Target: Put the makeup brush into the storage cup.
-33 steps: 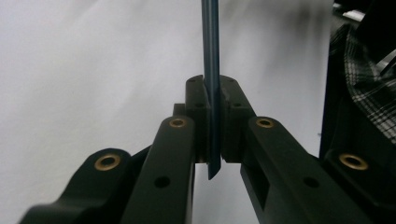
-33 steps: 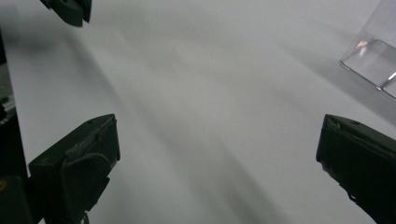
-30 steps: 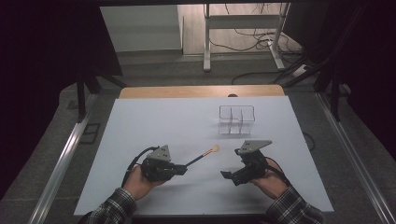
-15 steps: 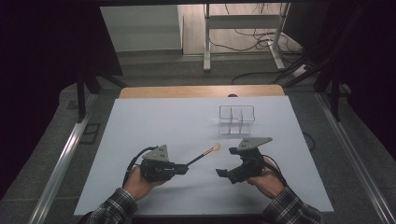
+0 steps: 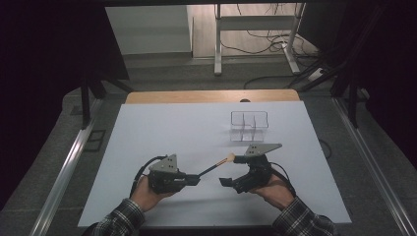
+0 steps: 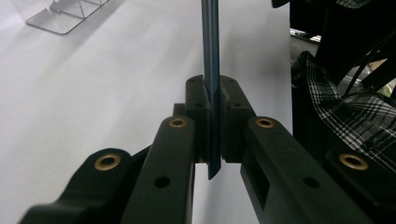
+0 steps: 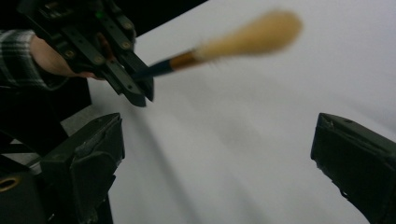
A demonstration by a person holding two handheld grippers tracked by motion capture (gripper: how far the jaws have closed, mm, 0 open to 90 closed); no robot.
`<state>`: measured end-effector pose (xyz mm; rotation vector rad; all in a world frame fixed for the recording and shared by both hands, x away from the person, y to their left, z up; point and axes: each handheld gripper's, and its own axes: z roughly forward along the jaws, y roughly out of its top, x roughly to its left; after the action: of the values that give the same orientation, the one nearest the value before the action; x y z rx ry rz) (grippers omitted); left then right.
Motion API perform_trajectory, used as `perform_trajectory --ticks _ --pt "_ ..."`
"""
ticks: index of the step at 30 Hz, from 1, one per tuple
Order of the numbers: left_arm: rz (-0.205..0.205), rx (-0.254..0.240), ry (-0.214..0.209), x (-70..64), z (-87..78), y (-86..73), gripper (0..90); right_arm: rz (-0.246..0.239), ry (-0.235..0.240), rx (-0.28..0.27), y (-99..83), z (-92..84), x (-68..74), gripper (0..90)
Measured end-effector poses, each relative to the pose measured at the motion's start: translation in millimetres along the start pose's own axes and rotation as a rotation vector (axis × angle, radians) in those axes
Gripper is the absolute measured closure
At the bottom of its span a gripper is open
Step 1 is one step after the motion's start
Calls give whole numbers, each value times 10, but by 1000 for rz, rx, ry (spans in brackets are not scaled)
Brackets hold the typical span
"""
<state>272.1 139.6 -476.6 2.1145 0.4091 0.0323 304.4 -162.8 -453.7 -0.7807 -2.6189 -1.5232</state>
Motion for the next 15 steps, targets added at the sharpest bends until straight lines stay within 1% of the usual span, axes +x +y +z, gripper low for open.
perform_trajectory --ticks 1,2,4,6,7,8,9,10,11,12,13,15 --pt "6 -1 -3 -6 5 0 847 -1 10 -3 9 3 12 28" --pt "12 -1 -9 -11 7 2 847 -3 40 -7 26 20 47 30" --pt "23 -4 -18 -25 13 5 847 -9 39 -3 31 22 62 44" --pt "35 -3 -28 -35 20 8 847 -25 42 1 44 25 94 120" --pt "38 -3 -32 -39 23 9 847 -28 49 -1 49 21 101 175" --pt "45 0 -37 -45 29 9 847 -34 80 -6 59 6 108 276" --pt "48 1 -39 -49 33 10 847 -34 80 -6 59 6 108 276" --pt "51 3 -43 -55 39 11 847 -37 101 -10 70 -12 114 390" --pt "53 3 -46 -57 42 11 847 -37 101 -10 70 -12 114 390" --pt "58 4 -47 -61 47 11 847 -36 111 -12 73 -17 115 413" --pt "59 5 -49 -62 50 12 847 -35 117 -17 76 -24 115 465" --pt "65 9 -55 -66 55 11 846 -27 138 -17 78 -30 111 517"
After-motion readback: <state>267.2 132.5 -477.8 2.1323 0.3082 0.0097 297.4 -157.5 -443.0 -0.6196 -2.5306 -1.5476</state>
